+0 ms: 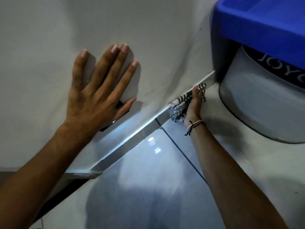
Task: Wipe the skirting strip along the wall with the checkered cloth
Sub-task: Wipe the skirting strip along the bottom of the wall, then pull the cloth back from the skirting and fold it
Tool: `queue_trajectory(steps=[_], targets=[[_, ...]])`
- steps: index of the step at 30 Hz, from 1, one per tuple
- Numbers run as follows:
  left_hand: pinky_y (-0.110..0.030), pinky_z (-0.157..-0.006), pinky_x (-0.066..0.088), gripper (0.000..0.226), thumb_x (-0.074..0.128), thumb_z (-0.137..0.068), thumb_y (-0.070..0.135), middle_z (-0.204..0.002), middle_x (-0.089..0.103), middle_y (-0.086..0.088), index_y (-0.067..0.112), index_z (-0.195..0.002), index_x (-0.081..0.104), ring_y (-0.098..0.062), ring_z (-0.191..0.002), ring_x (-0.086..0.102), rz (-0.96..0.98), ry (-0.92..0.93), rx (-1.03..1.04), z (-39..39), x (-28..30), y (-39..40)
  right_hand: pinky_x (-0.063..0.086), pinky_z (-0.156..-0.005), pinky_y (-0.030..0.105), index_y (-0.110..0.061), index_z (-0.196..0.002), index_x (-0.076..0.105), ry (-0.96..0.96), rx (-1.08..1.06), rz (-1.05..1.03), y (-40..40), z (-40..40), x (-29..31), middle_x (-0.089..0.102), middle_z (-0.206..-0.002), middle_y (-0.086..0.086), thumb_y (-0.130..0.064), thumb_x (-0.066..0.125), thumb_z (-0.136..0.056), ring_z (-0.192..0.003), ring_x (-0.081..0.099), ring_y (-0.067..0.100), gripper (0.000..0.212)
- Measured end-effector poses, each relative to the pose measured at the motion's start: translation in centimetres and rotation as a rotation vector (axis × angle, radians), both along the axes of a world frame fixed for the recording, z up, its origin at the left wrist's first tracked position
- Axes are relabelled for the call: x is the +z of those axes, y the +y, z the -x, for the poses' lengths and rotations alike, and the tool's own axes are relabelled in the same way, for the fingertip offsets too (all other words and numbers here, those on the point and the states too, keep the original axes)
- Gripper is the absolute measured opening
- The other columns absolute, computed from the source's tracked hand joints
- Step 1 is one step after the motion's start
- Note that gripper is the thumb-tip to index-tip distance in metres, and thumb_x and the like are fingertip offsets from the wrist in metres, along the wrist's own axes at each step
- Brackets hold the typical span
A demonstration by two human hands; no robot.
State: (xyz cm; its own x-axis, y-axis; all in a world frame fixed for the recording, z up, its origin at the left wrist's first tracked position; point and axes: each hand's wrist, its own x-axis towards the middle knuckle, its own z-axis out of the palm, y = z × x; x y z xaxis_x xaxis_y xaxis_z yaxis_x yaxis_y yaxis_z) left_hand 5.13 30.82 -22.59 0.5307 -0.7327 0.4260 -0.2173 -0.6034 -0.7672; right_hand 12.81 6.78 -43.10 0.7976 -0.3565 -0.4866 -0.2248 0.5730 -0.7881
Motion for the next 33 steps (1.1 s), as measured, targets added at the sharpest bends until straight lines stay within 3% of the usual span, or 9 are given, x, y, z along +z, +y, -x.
queue_trajectory(steps=[7,10,12,14,17,20,24,29,33], targets=[[-0.056,-0.131,0.001,0.075,0.053,-0.109,0.055,-0.172,0.027,-0.020,0.010,-0.167,0.037,-0.033,-0.160,0.024,0.026,0.070,-0.043,0.8,0.4,-0.2,0.025,-0.129,0.046,-0.002,-0.157,0.029,-0.005,0.144,0.160,12.8,11.3,-0.6,0.029,-0.167,0.016,0.002,0.073,-0.082,-0.153,0.033,0.027,0.087],[-0.056,-0.128,0.021,0.071,0.065,-0.104,0.050,-0.165,0.039,-0.025,0.007,-0.159,0.051,-0.038,-0.154,0.038,-0.017,0.301,-0.114,2.3,3.1,0.2,0.048,-0.112,0.053,0.007,-0.144,0.046,0.152,-0.091,-0.189,11.9,10.0,2.6,0.056,-0.143,0.030,0.029,0.057,-0.080,-0.118,0.062,0.029,0.068],[-0.057,-0.119,0.040,0.063,0.069,-0.102,0.043,-0.157,0.048,-0.031,0.001,-0.150,0.061,-0.045,-0.146,0.047,0.048,0.492,-0.134,3.2,5.8,-0.4,0.064,-0.080,0.037,0.003,-0.136,0.056,0.127,-0.072,-0.362,8.3,10.1,5.5,0.076,-0.111,0.019,0.030,0.048,-0.083,-0.085,0.070,0.023,0.060],[-0.059,-0.109,0.052,0.052,0.064,-0.104,0.033,-0.146,0.058,-0.035,-0.007,-0.138,0.069,-0.051,-0.135,0.057,0.221,0.641,-0.140,4.3,8.3,-1.7,0.065,-0.069,0.030,-0.004,-0.122,0.066,0.005,0.052,-0.498,4.3,10.8,10.5,0.081,-0.091,0.008,0.025,0.044,-0.085,-0.076,0.077,0.020,0.052],[-0.045,-0.094,0.062,0.057,0.046,-0.112,0.045,-0.133,0.070,-0.021,-0.001,-0.134,0.072,-0.038,-0.116,0.071,0.633,0.927,0.011,6.8,13.0,-5.0,0.066,-0.075,0.034,-0.012,-0.112,0.076,-0.081,0.173,-0.585,0.1,11.7,19.3,0.080,-0.098,0.012,0.003,0.046,-0.087,-0.089,0.079,0.027,0.042],[-0.041,-0.104,0.055,0.060,0.033,-0.116,0.054,-0.135,0.067,-0.007,0.010,-0.142,0.065,-0.023,-0.120,0.065,1.159,1.187,0.333,7.6,17.5,-8.4,0.066,-0.072,0.031,-0.010,-0.123,0.069,-0.060,0.241,-0.562,-3.3,11.4,27.3,0.081,-0.097,0.012,-0.006,0.031,-0.103,-0.089,0.079,0.025,0.043],[-0.036,-0.082,0.067,0.039,0.064,-0.110,0.034,-0.121,0.076,-0.021,0.004,-0.134,0.068,-0.022,-0.096,0.077,1.968,1.658,0.555,4.5,21.8,-13.0,0.066,-0.071,0.030,-0.016,-0.085,0.085,-0.034,0.344,-0.379,-7.7,10.4,35.3,0.083,-0.087,0.007,-0.006,0.029,-0.102,-0.084,0.080,0.022,0.060],[-0.025,-0.061,0.065,0.010,0.077,-0.101,0.004,-0.089,0.083,-0.001,0.008,-0.110,0.076,-0.010,-0.077,0.079,2.185,1.676,0.589,3.2,22.0,-20.3,0.064,-0.083,0.038,-0.008,-0.113,0.079,0.134,0.663,-0.147,-16.2,9.5,40.0,0.080,-0.113,0.015,-0.038,0.052,-0.099,-0.105,0.077,0.028,0.042],[-0.027,-0.060,0.065,0.011,0.078,-0.101,0.005,-0.099,0.080,-0.008,0.004,-0.111,0.074,-0.013,-0.074,0.076,2.293,1.562,0.756,1.7,20.5,-27.7,0.060,-0.095,0.046,0.000,-0.132,0.062,0.247,0.932,0.309,-23.7,7.0,40.0,0.073,-0.123,0.027,-0.003,0.073,-0.088,-0.109,0.072,0.037,0.046]])
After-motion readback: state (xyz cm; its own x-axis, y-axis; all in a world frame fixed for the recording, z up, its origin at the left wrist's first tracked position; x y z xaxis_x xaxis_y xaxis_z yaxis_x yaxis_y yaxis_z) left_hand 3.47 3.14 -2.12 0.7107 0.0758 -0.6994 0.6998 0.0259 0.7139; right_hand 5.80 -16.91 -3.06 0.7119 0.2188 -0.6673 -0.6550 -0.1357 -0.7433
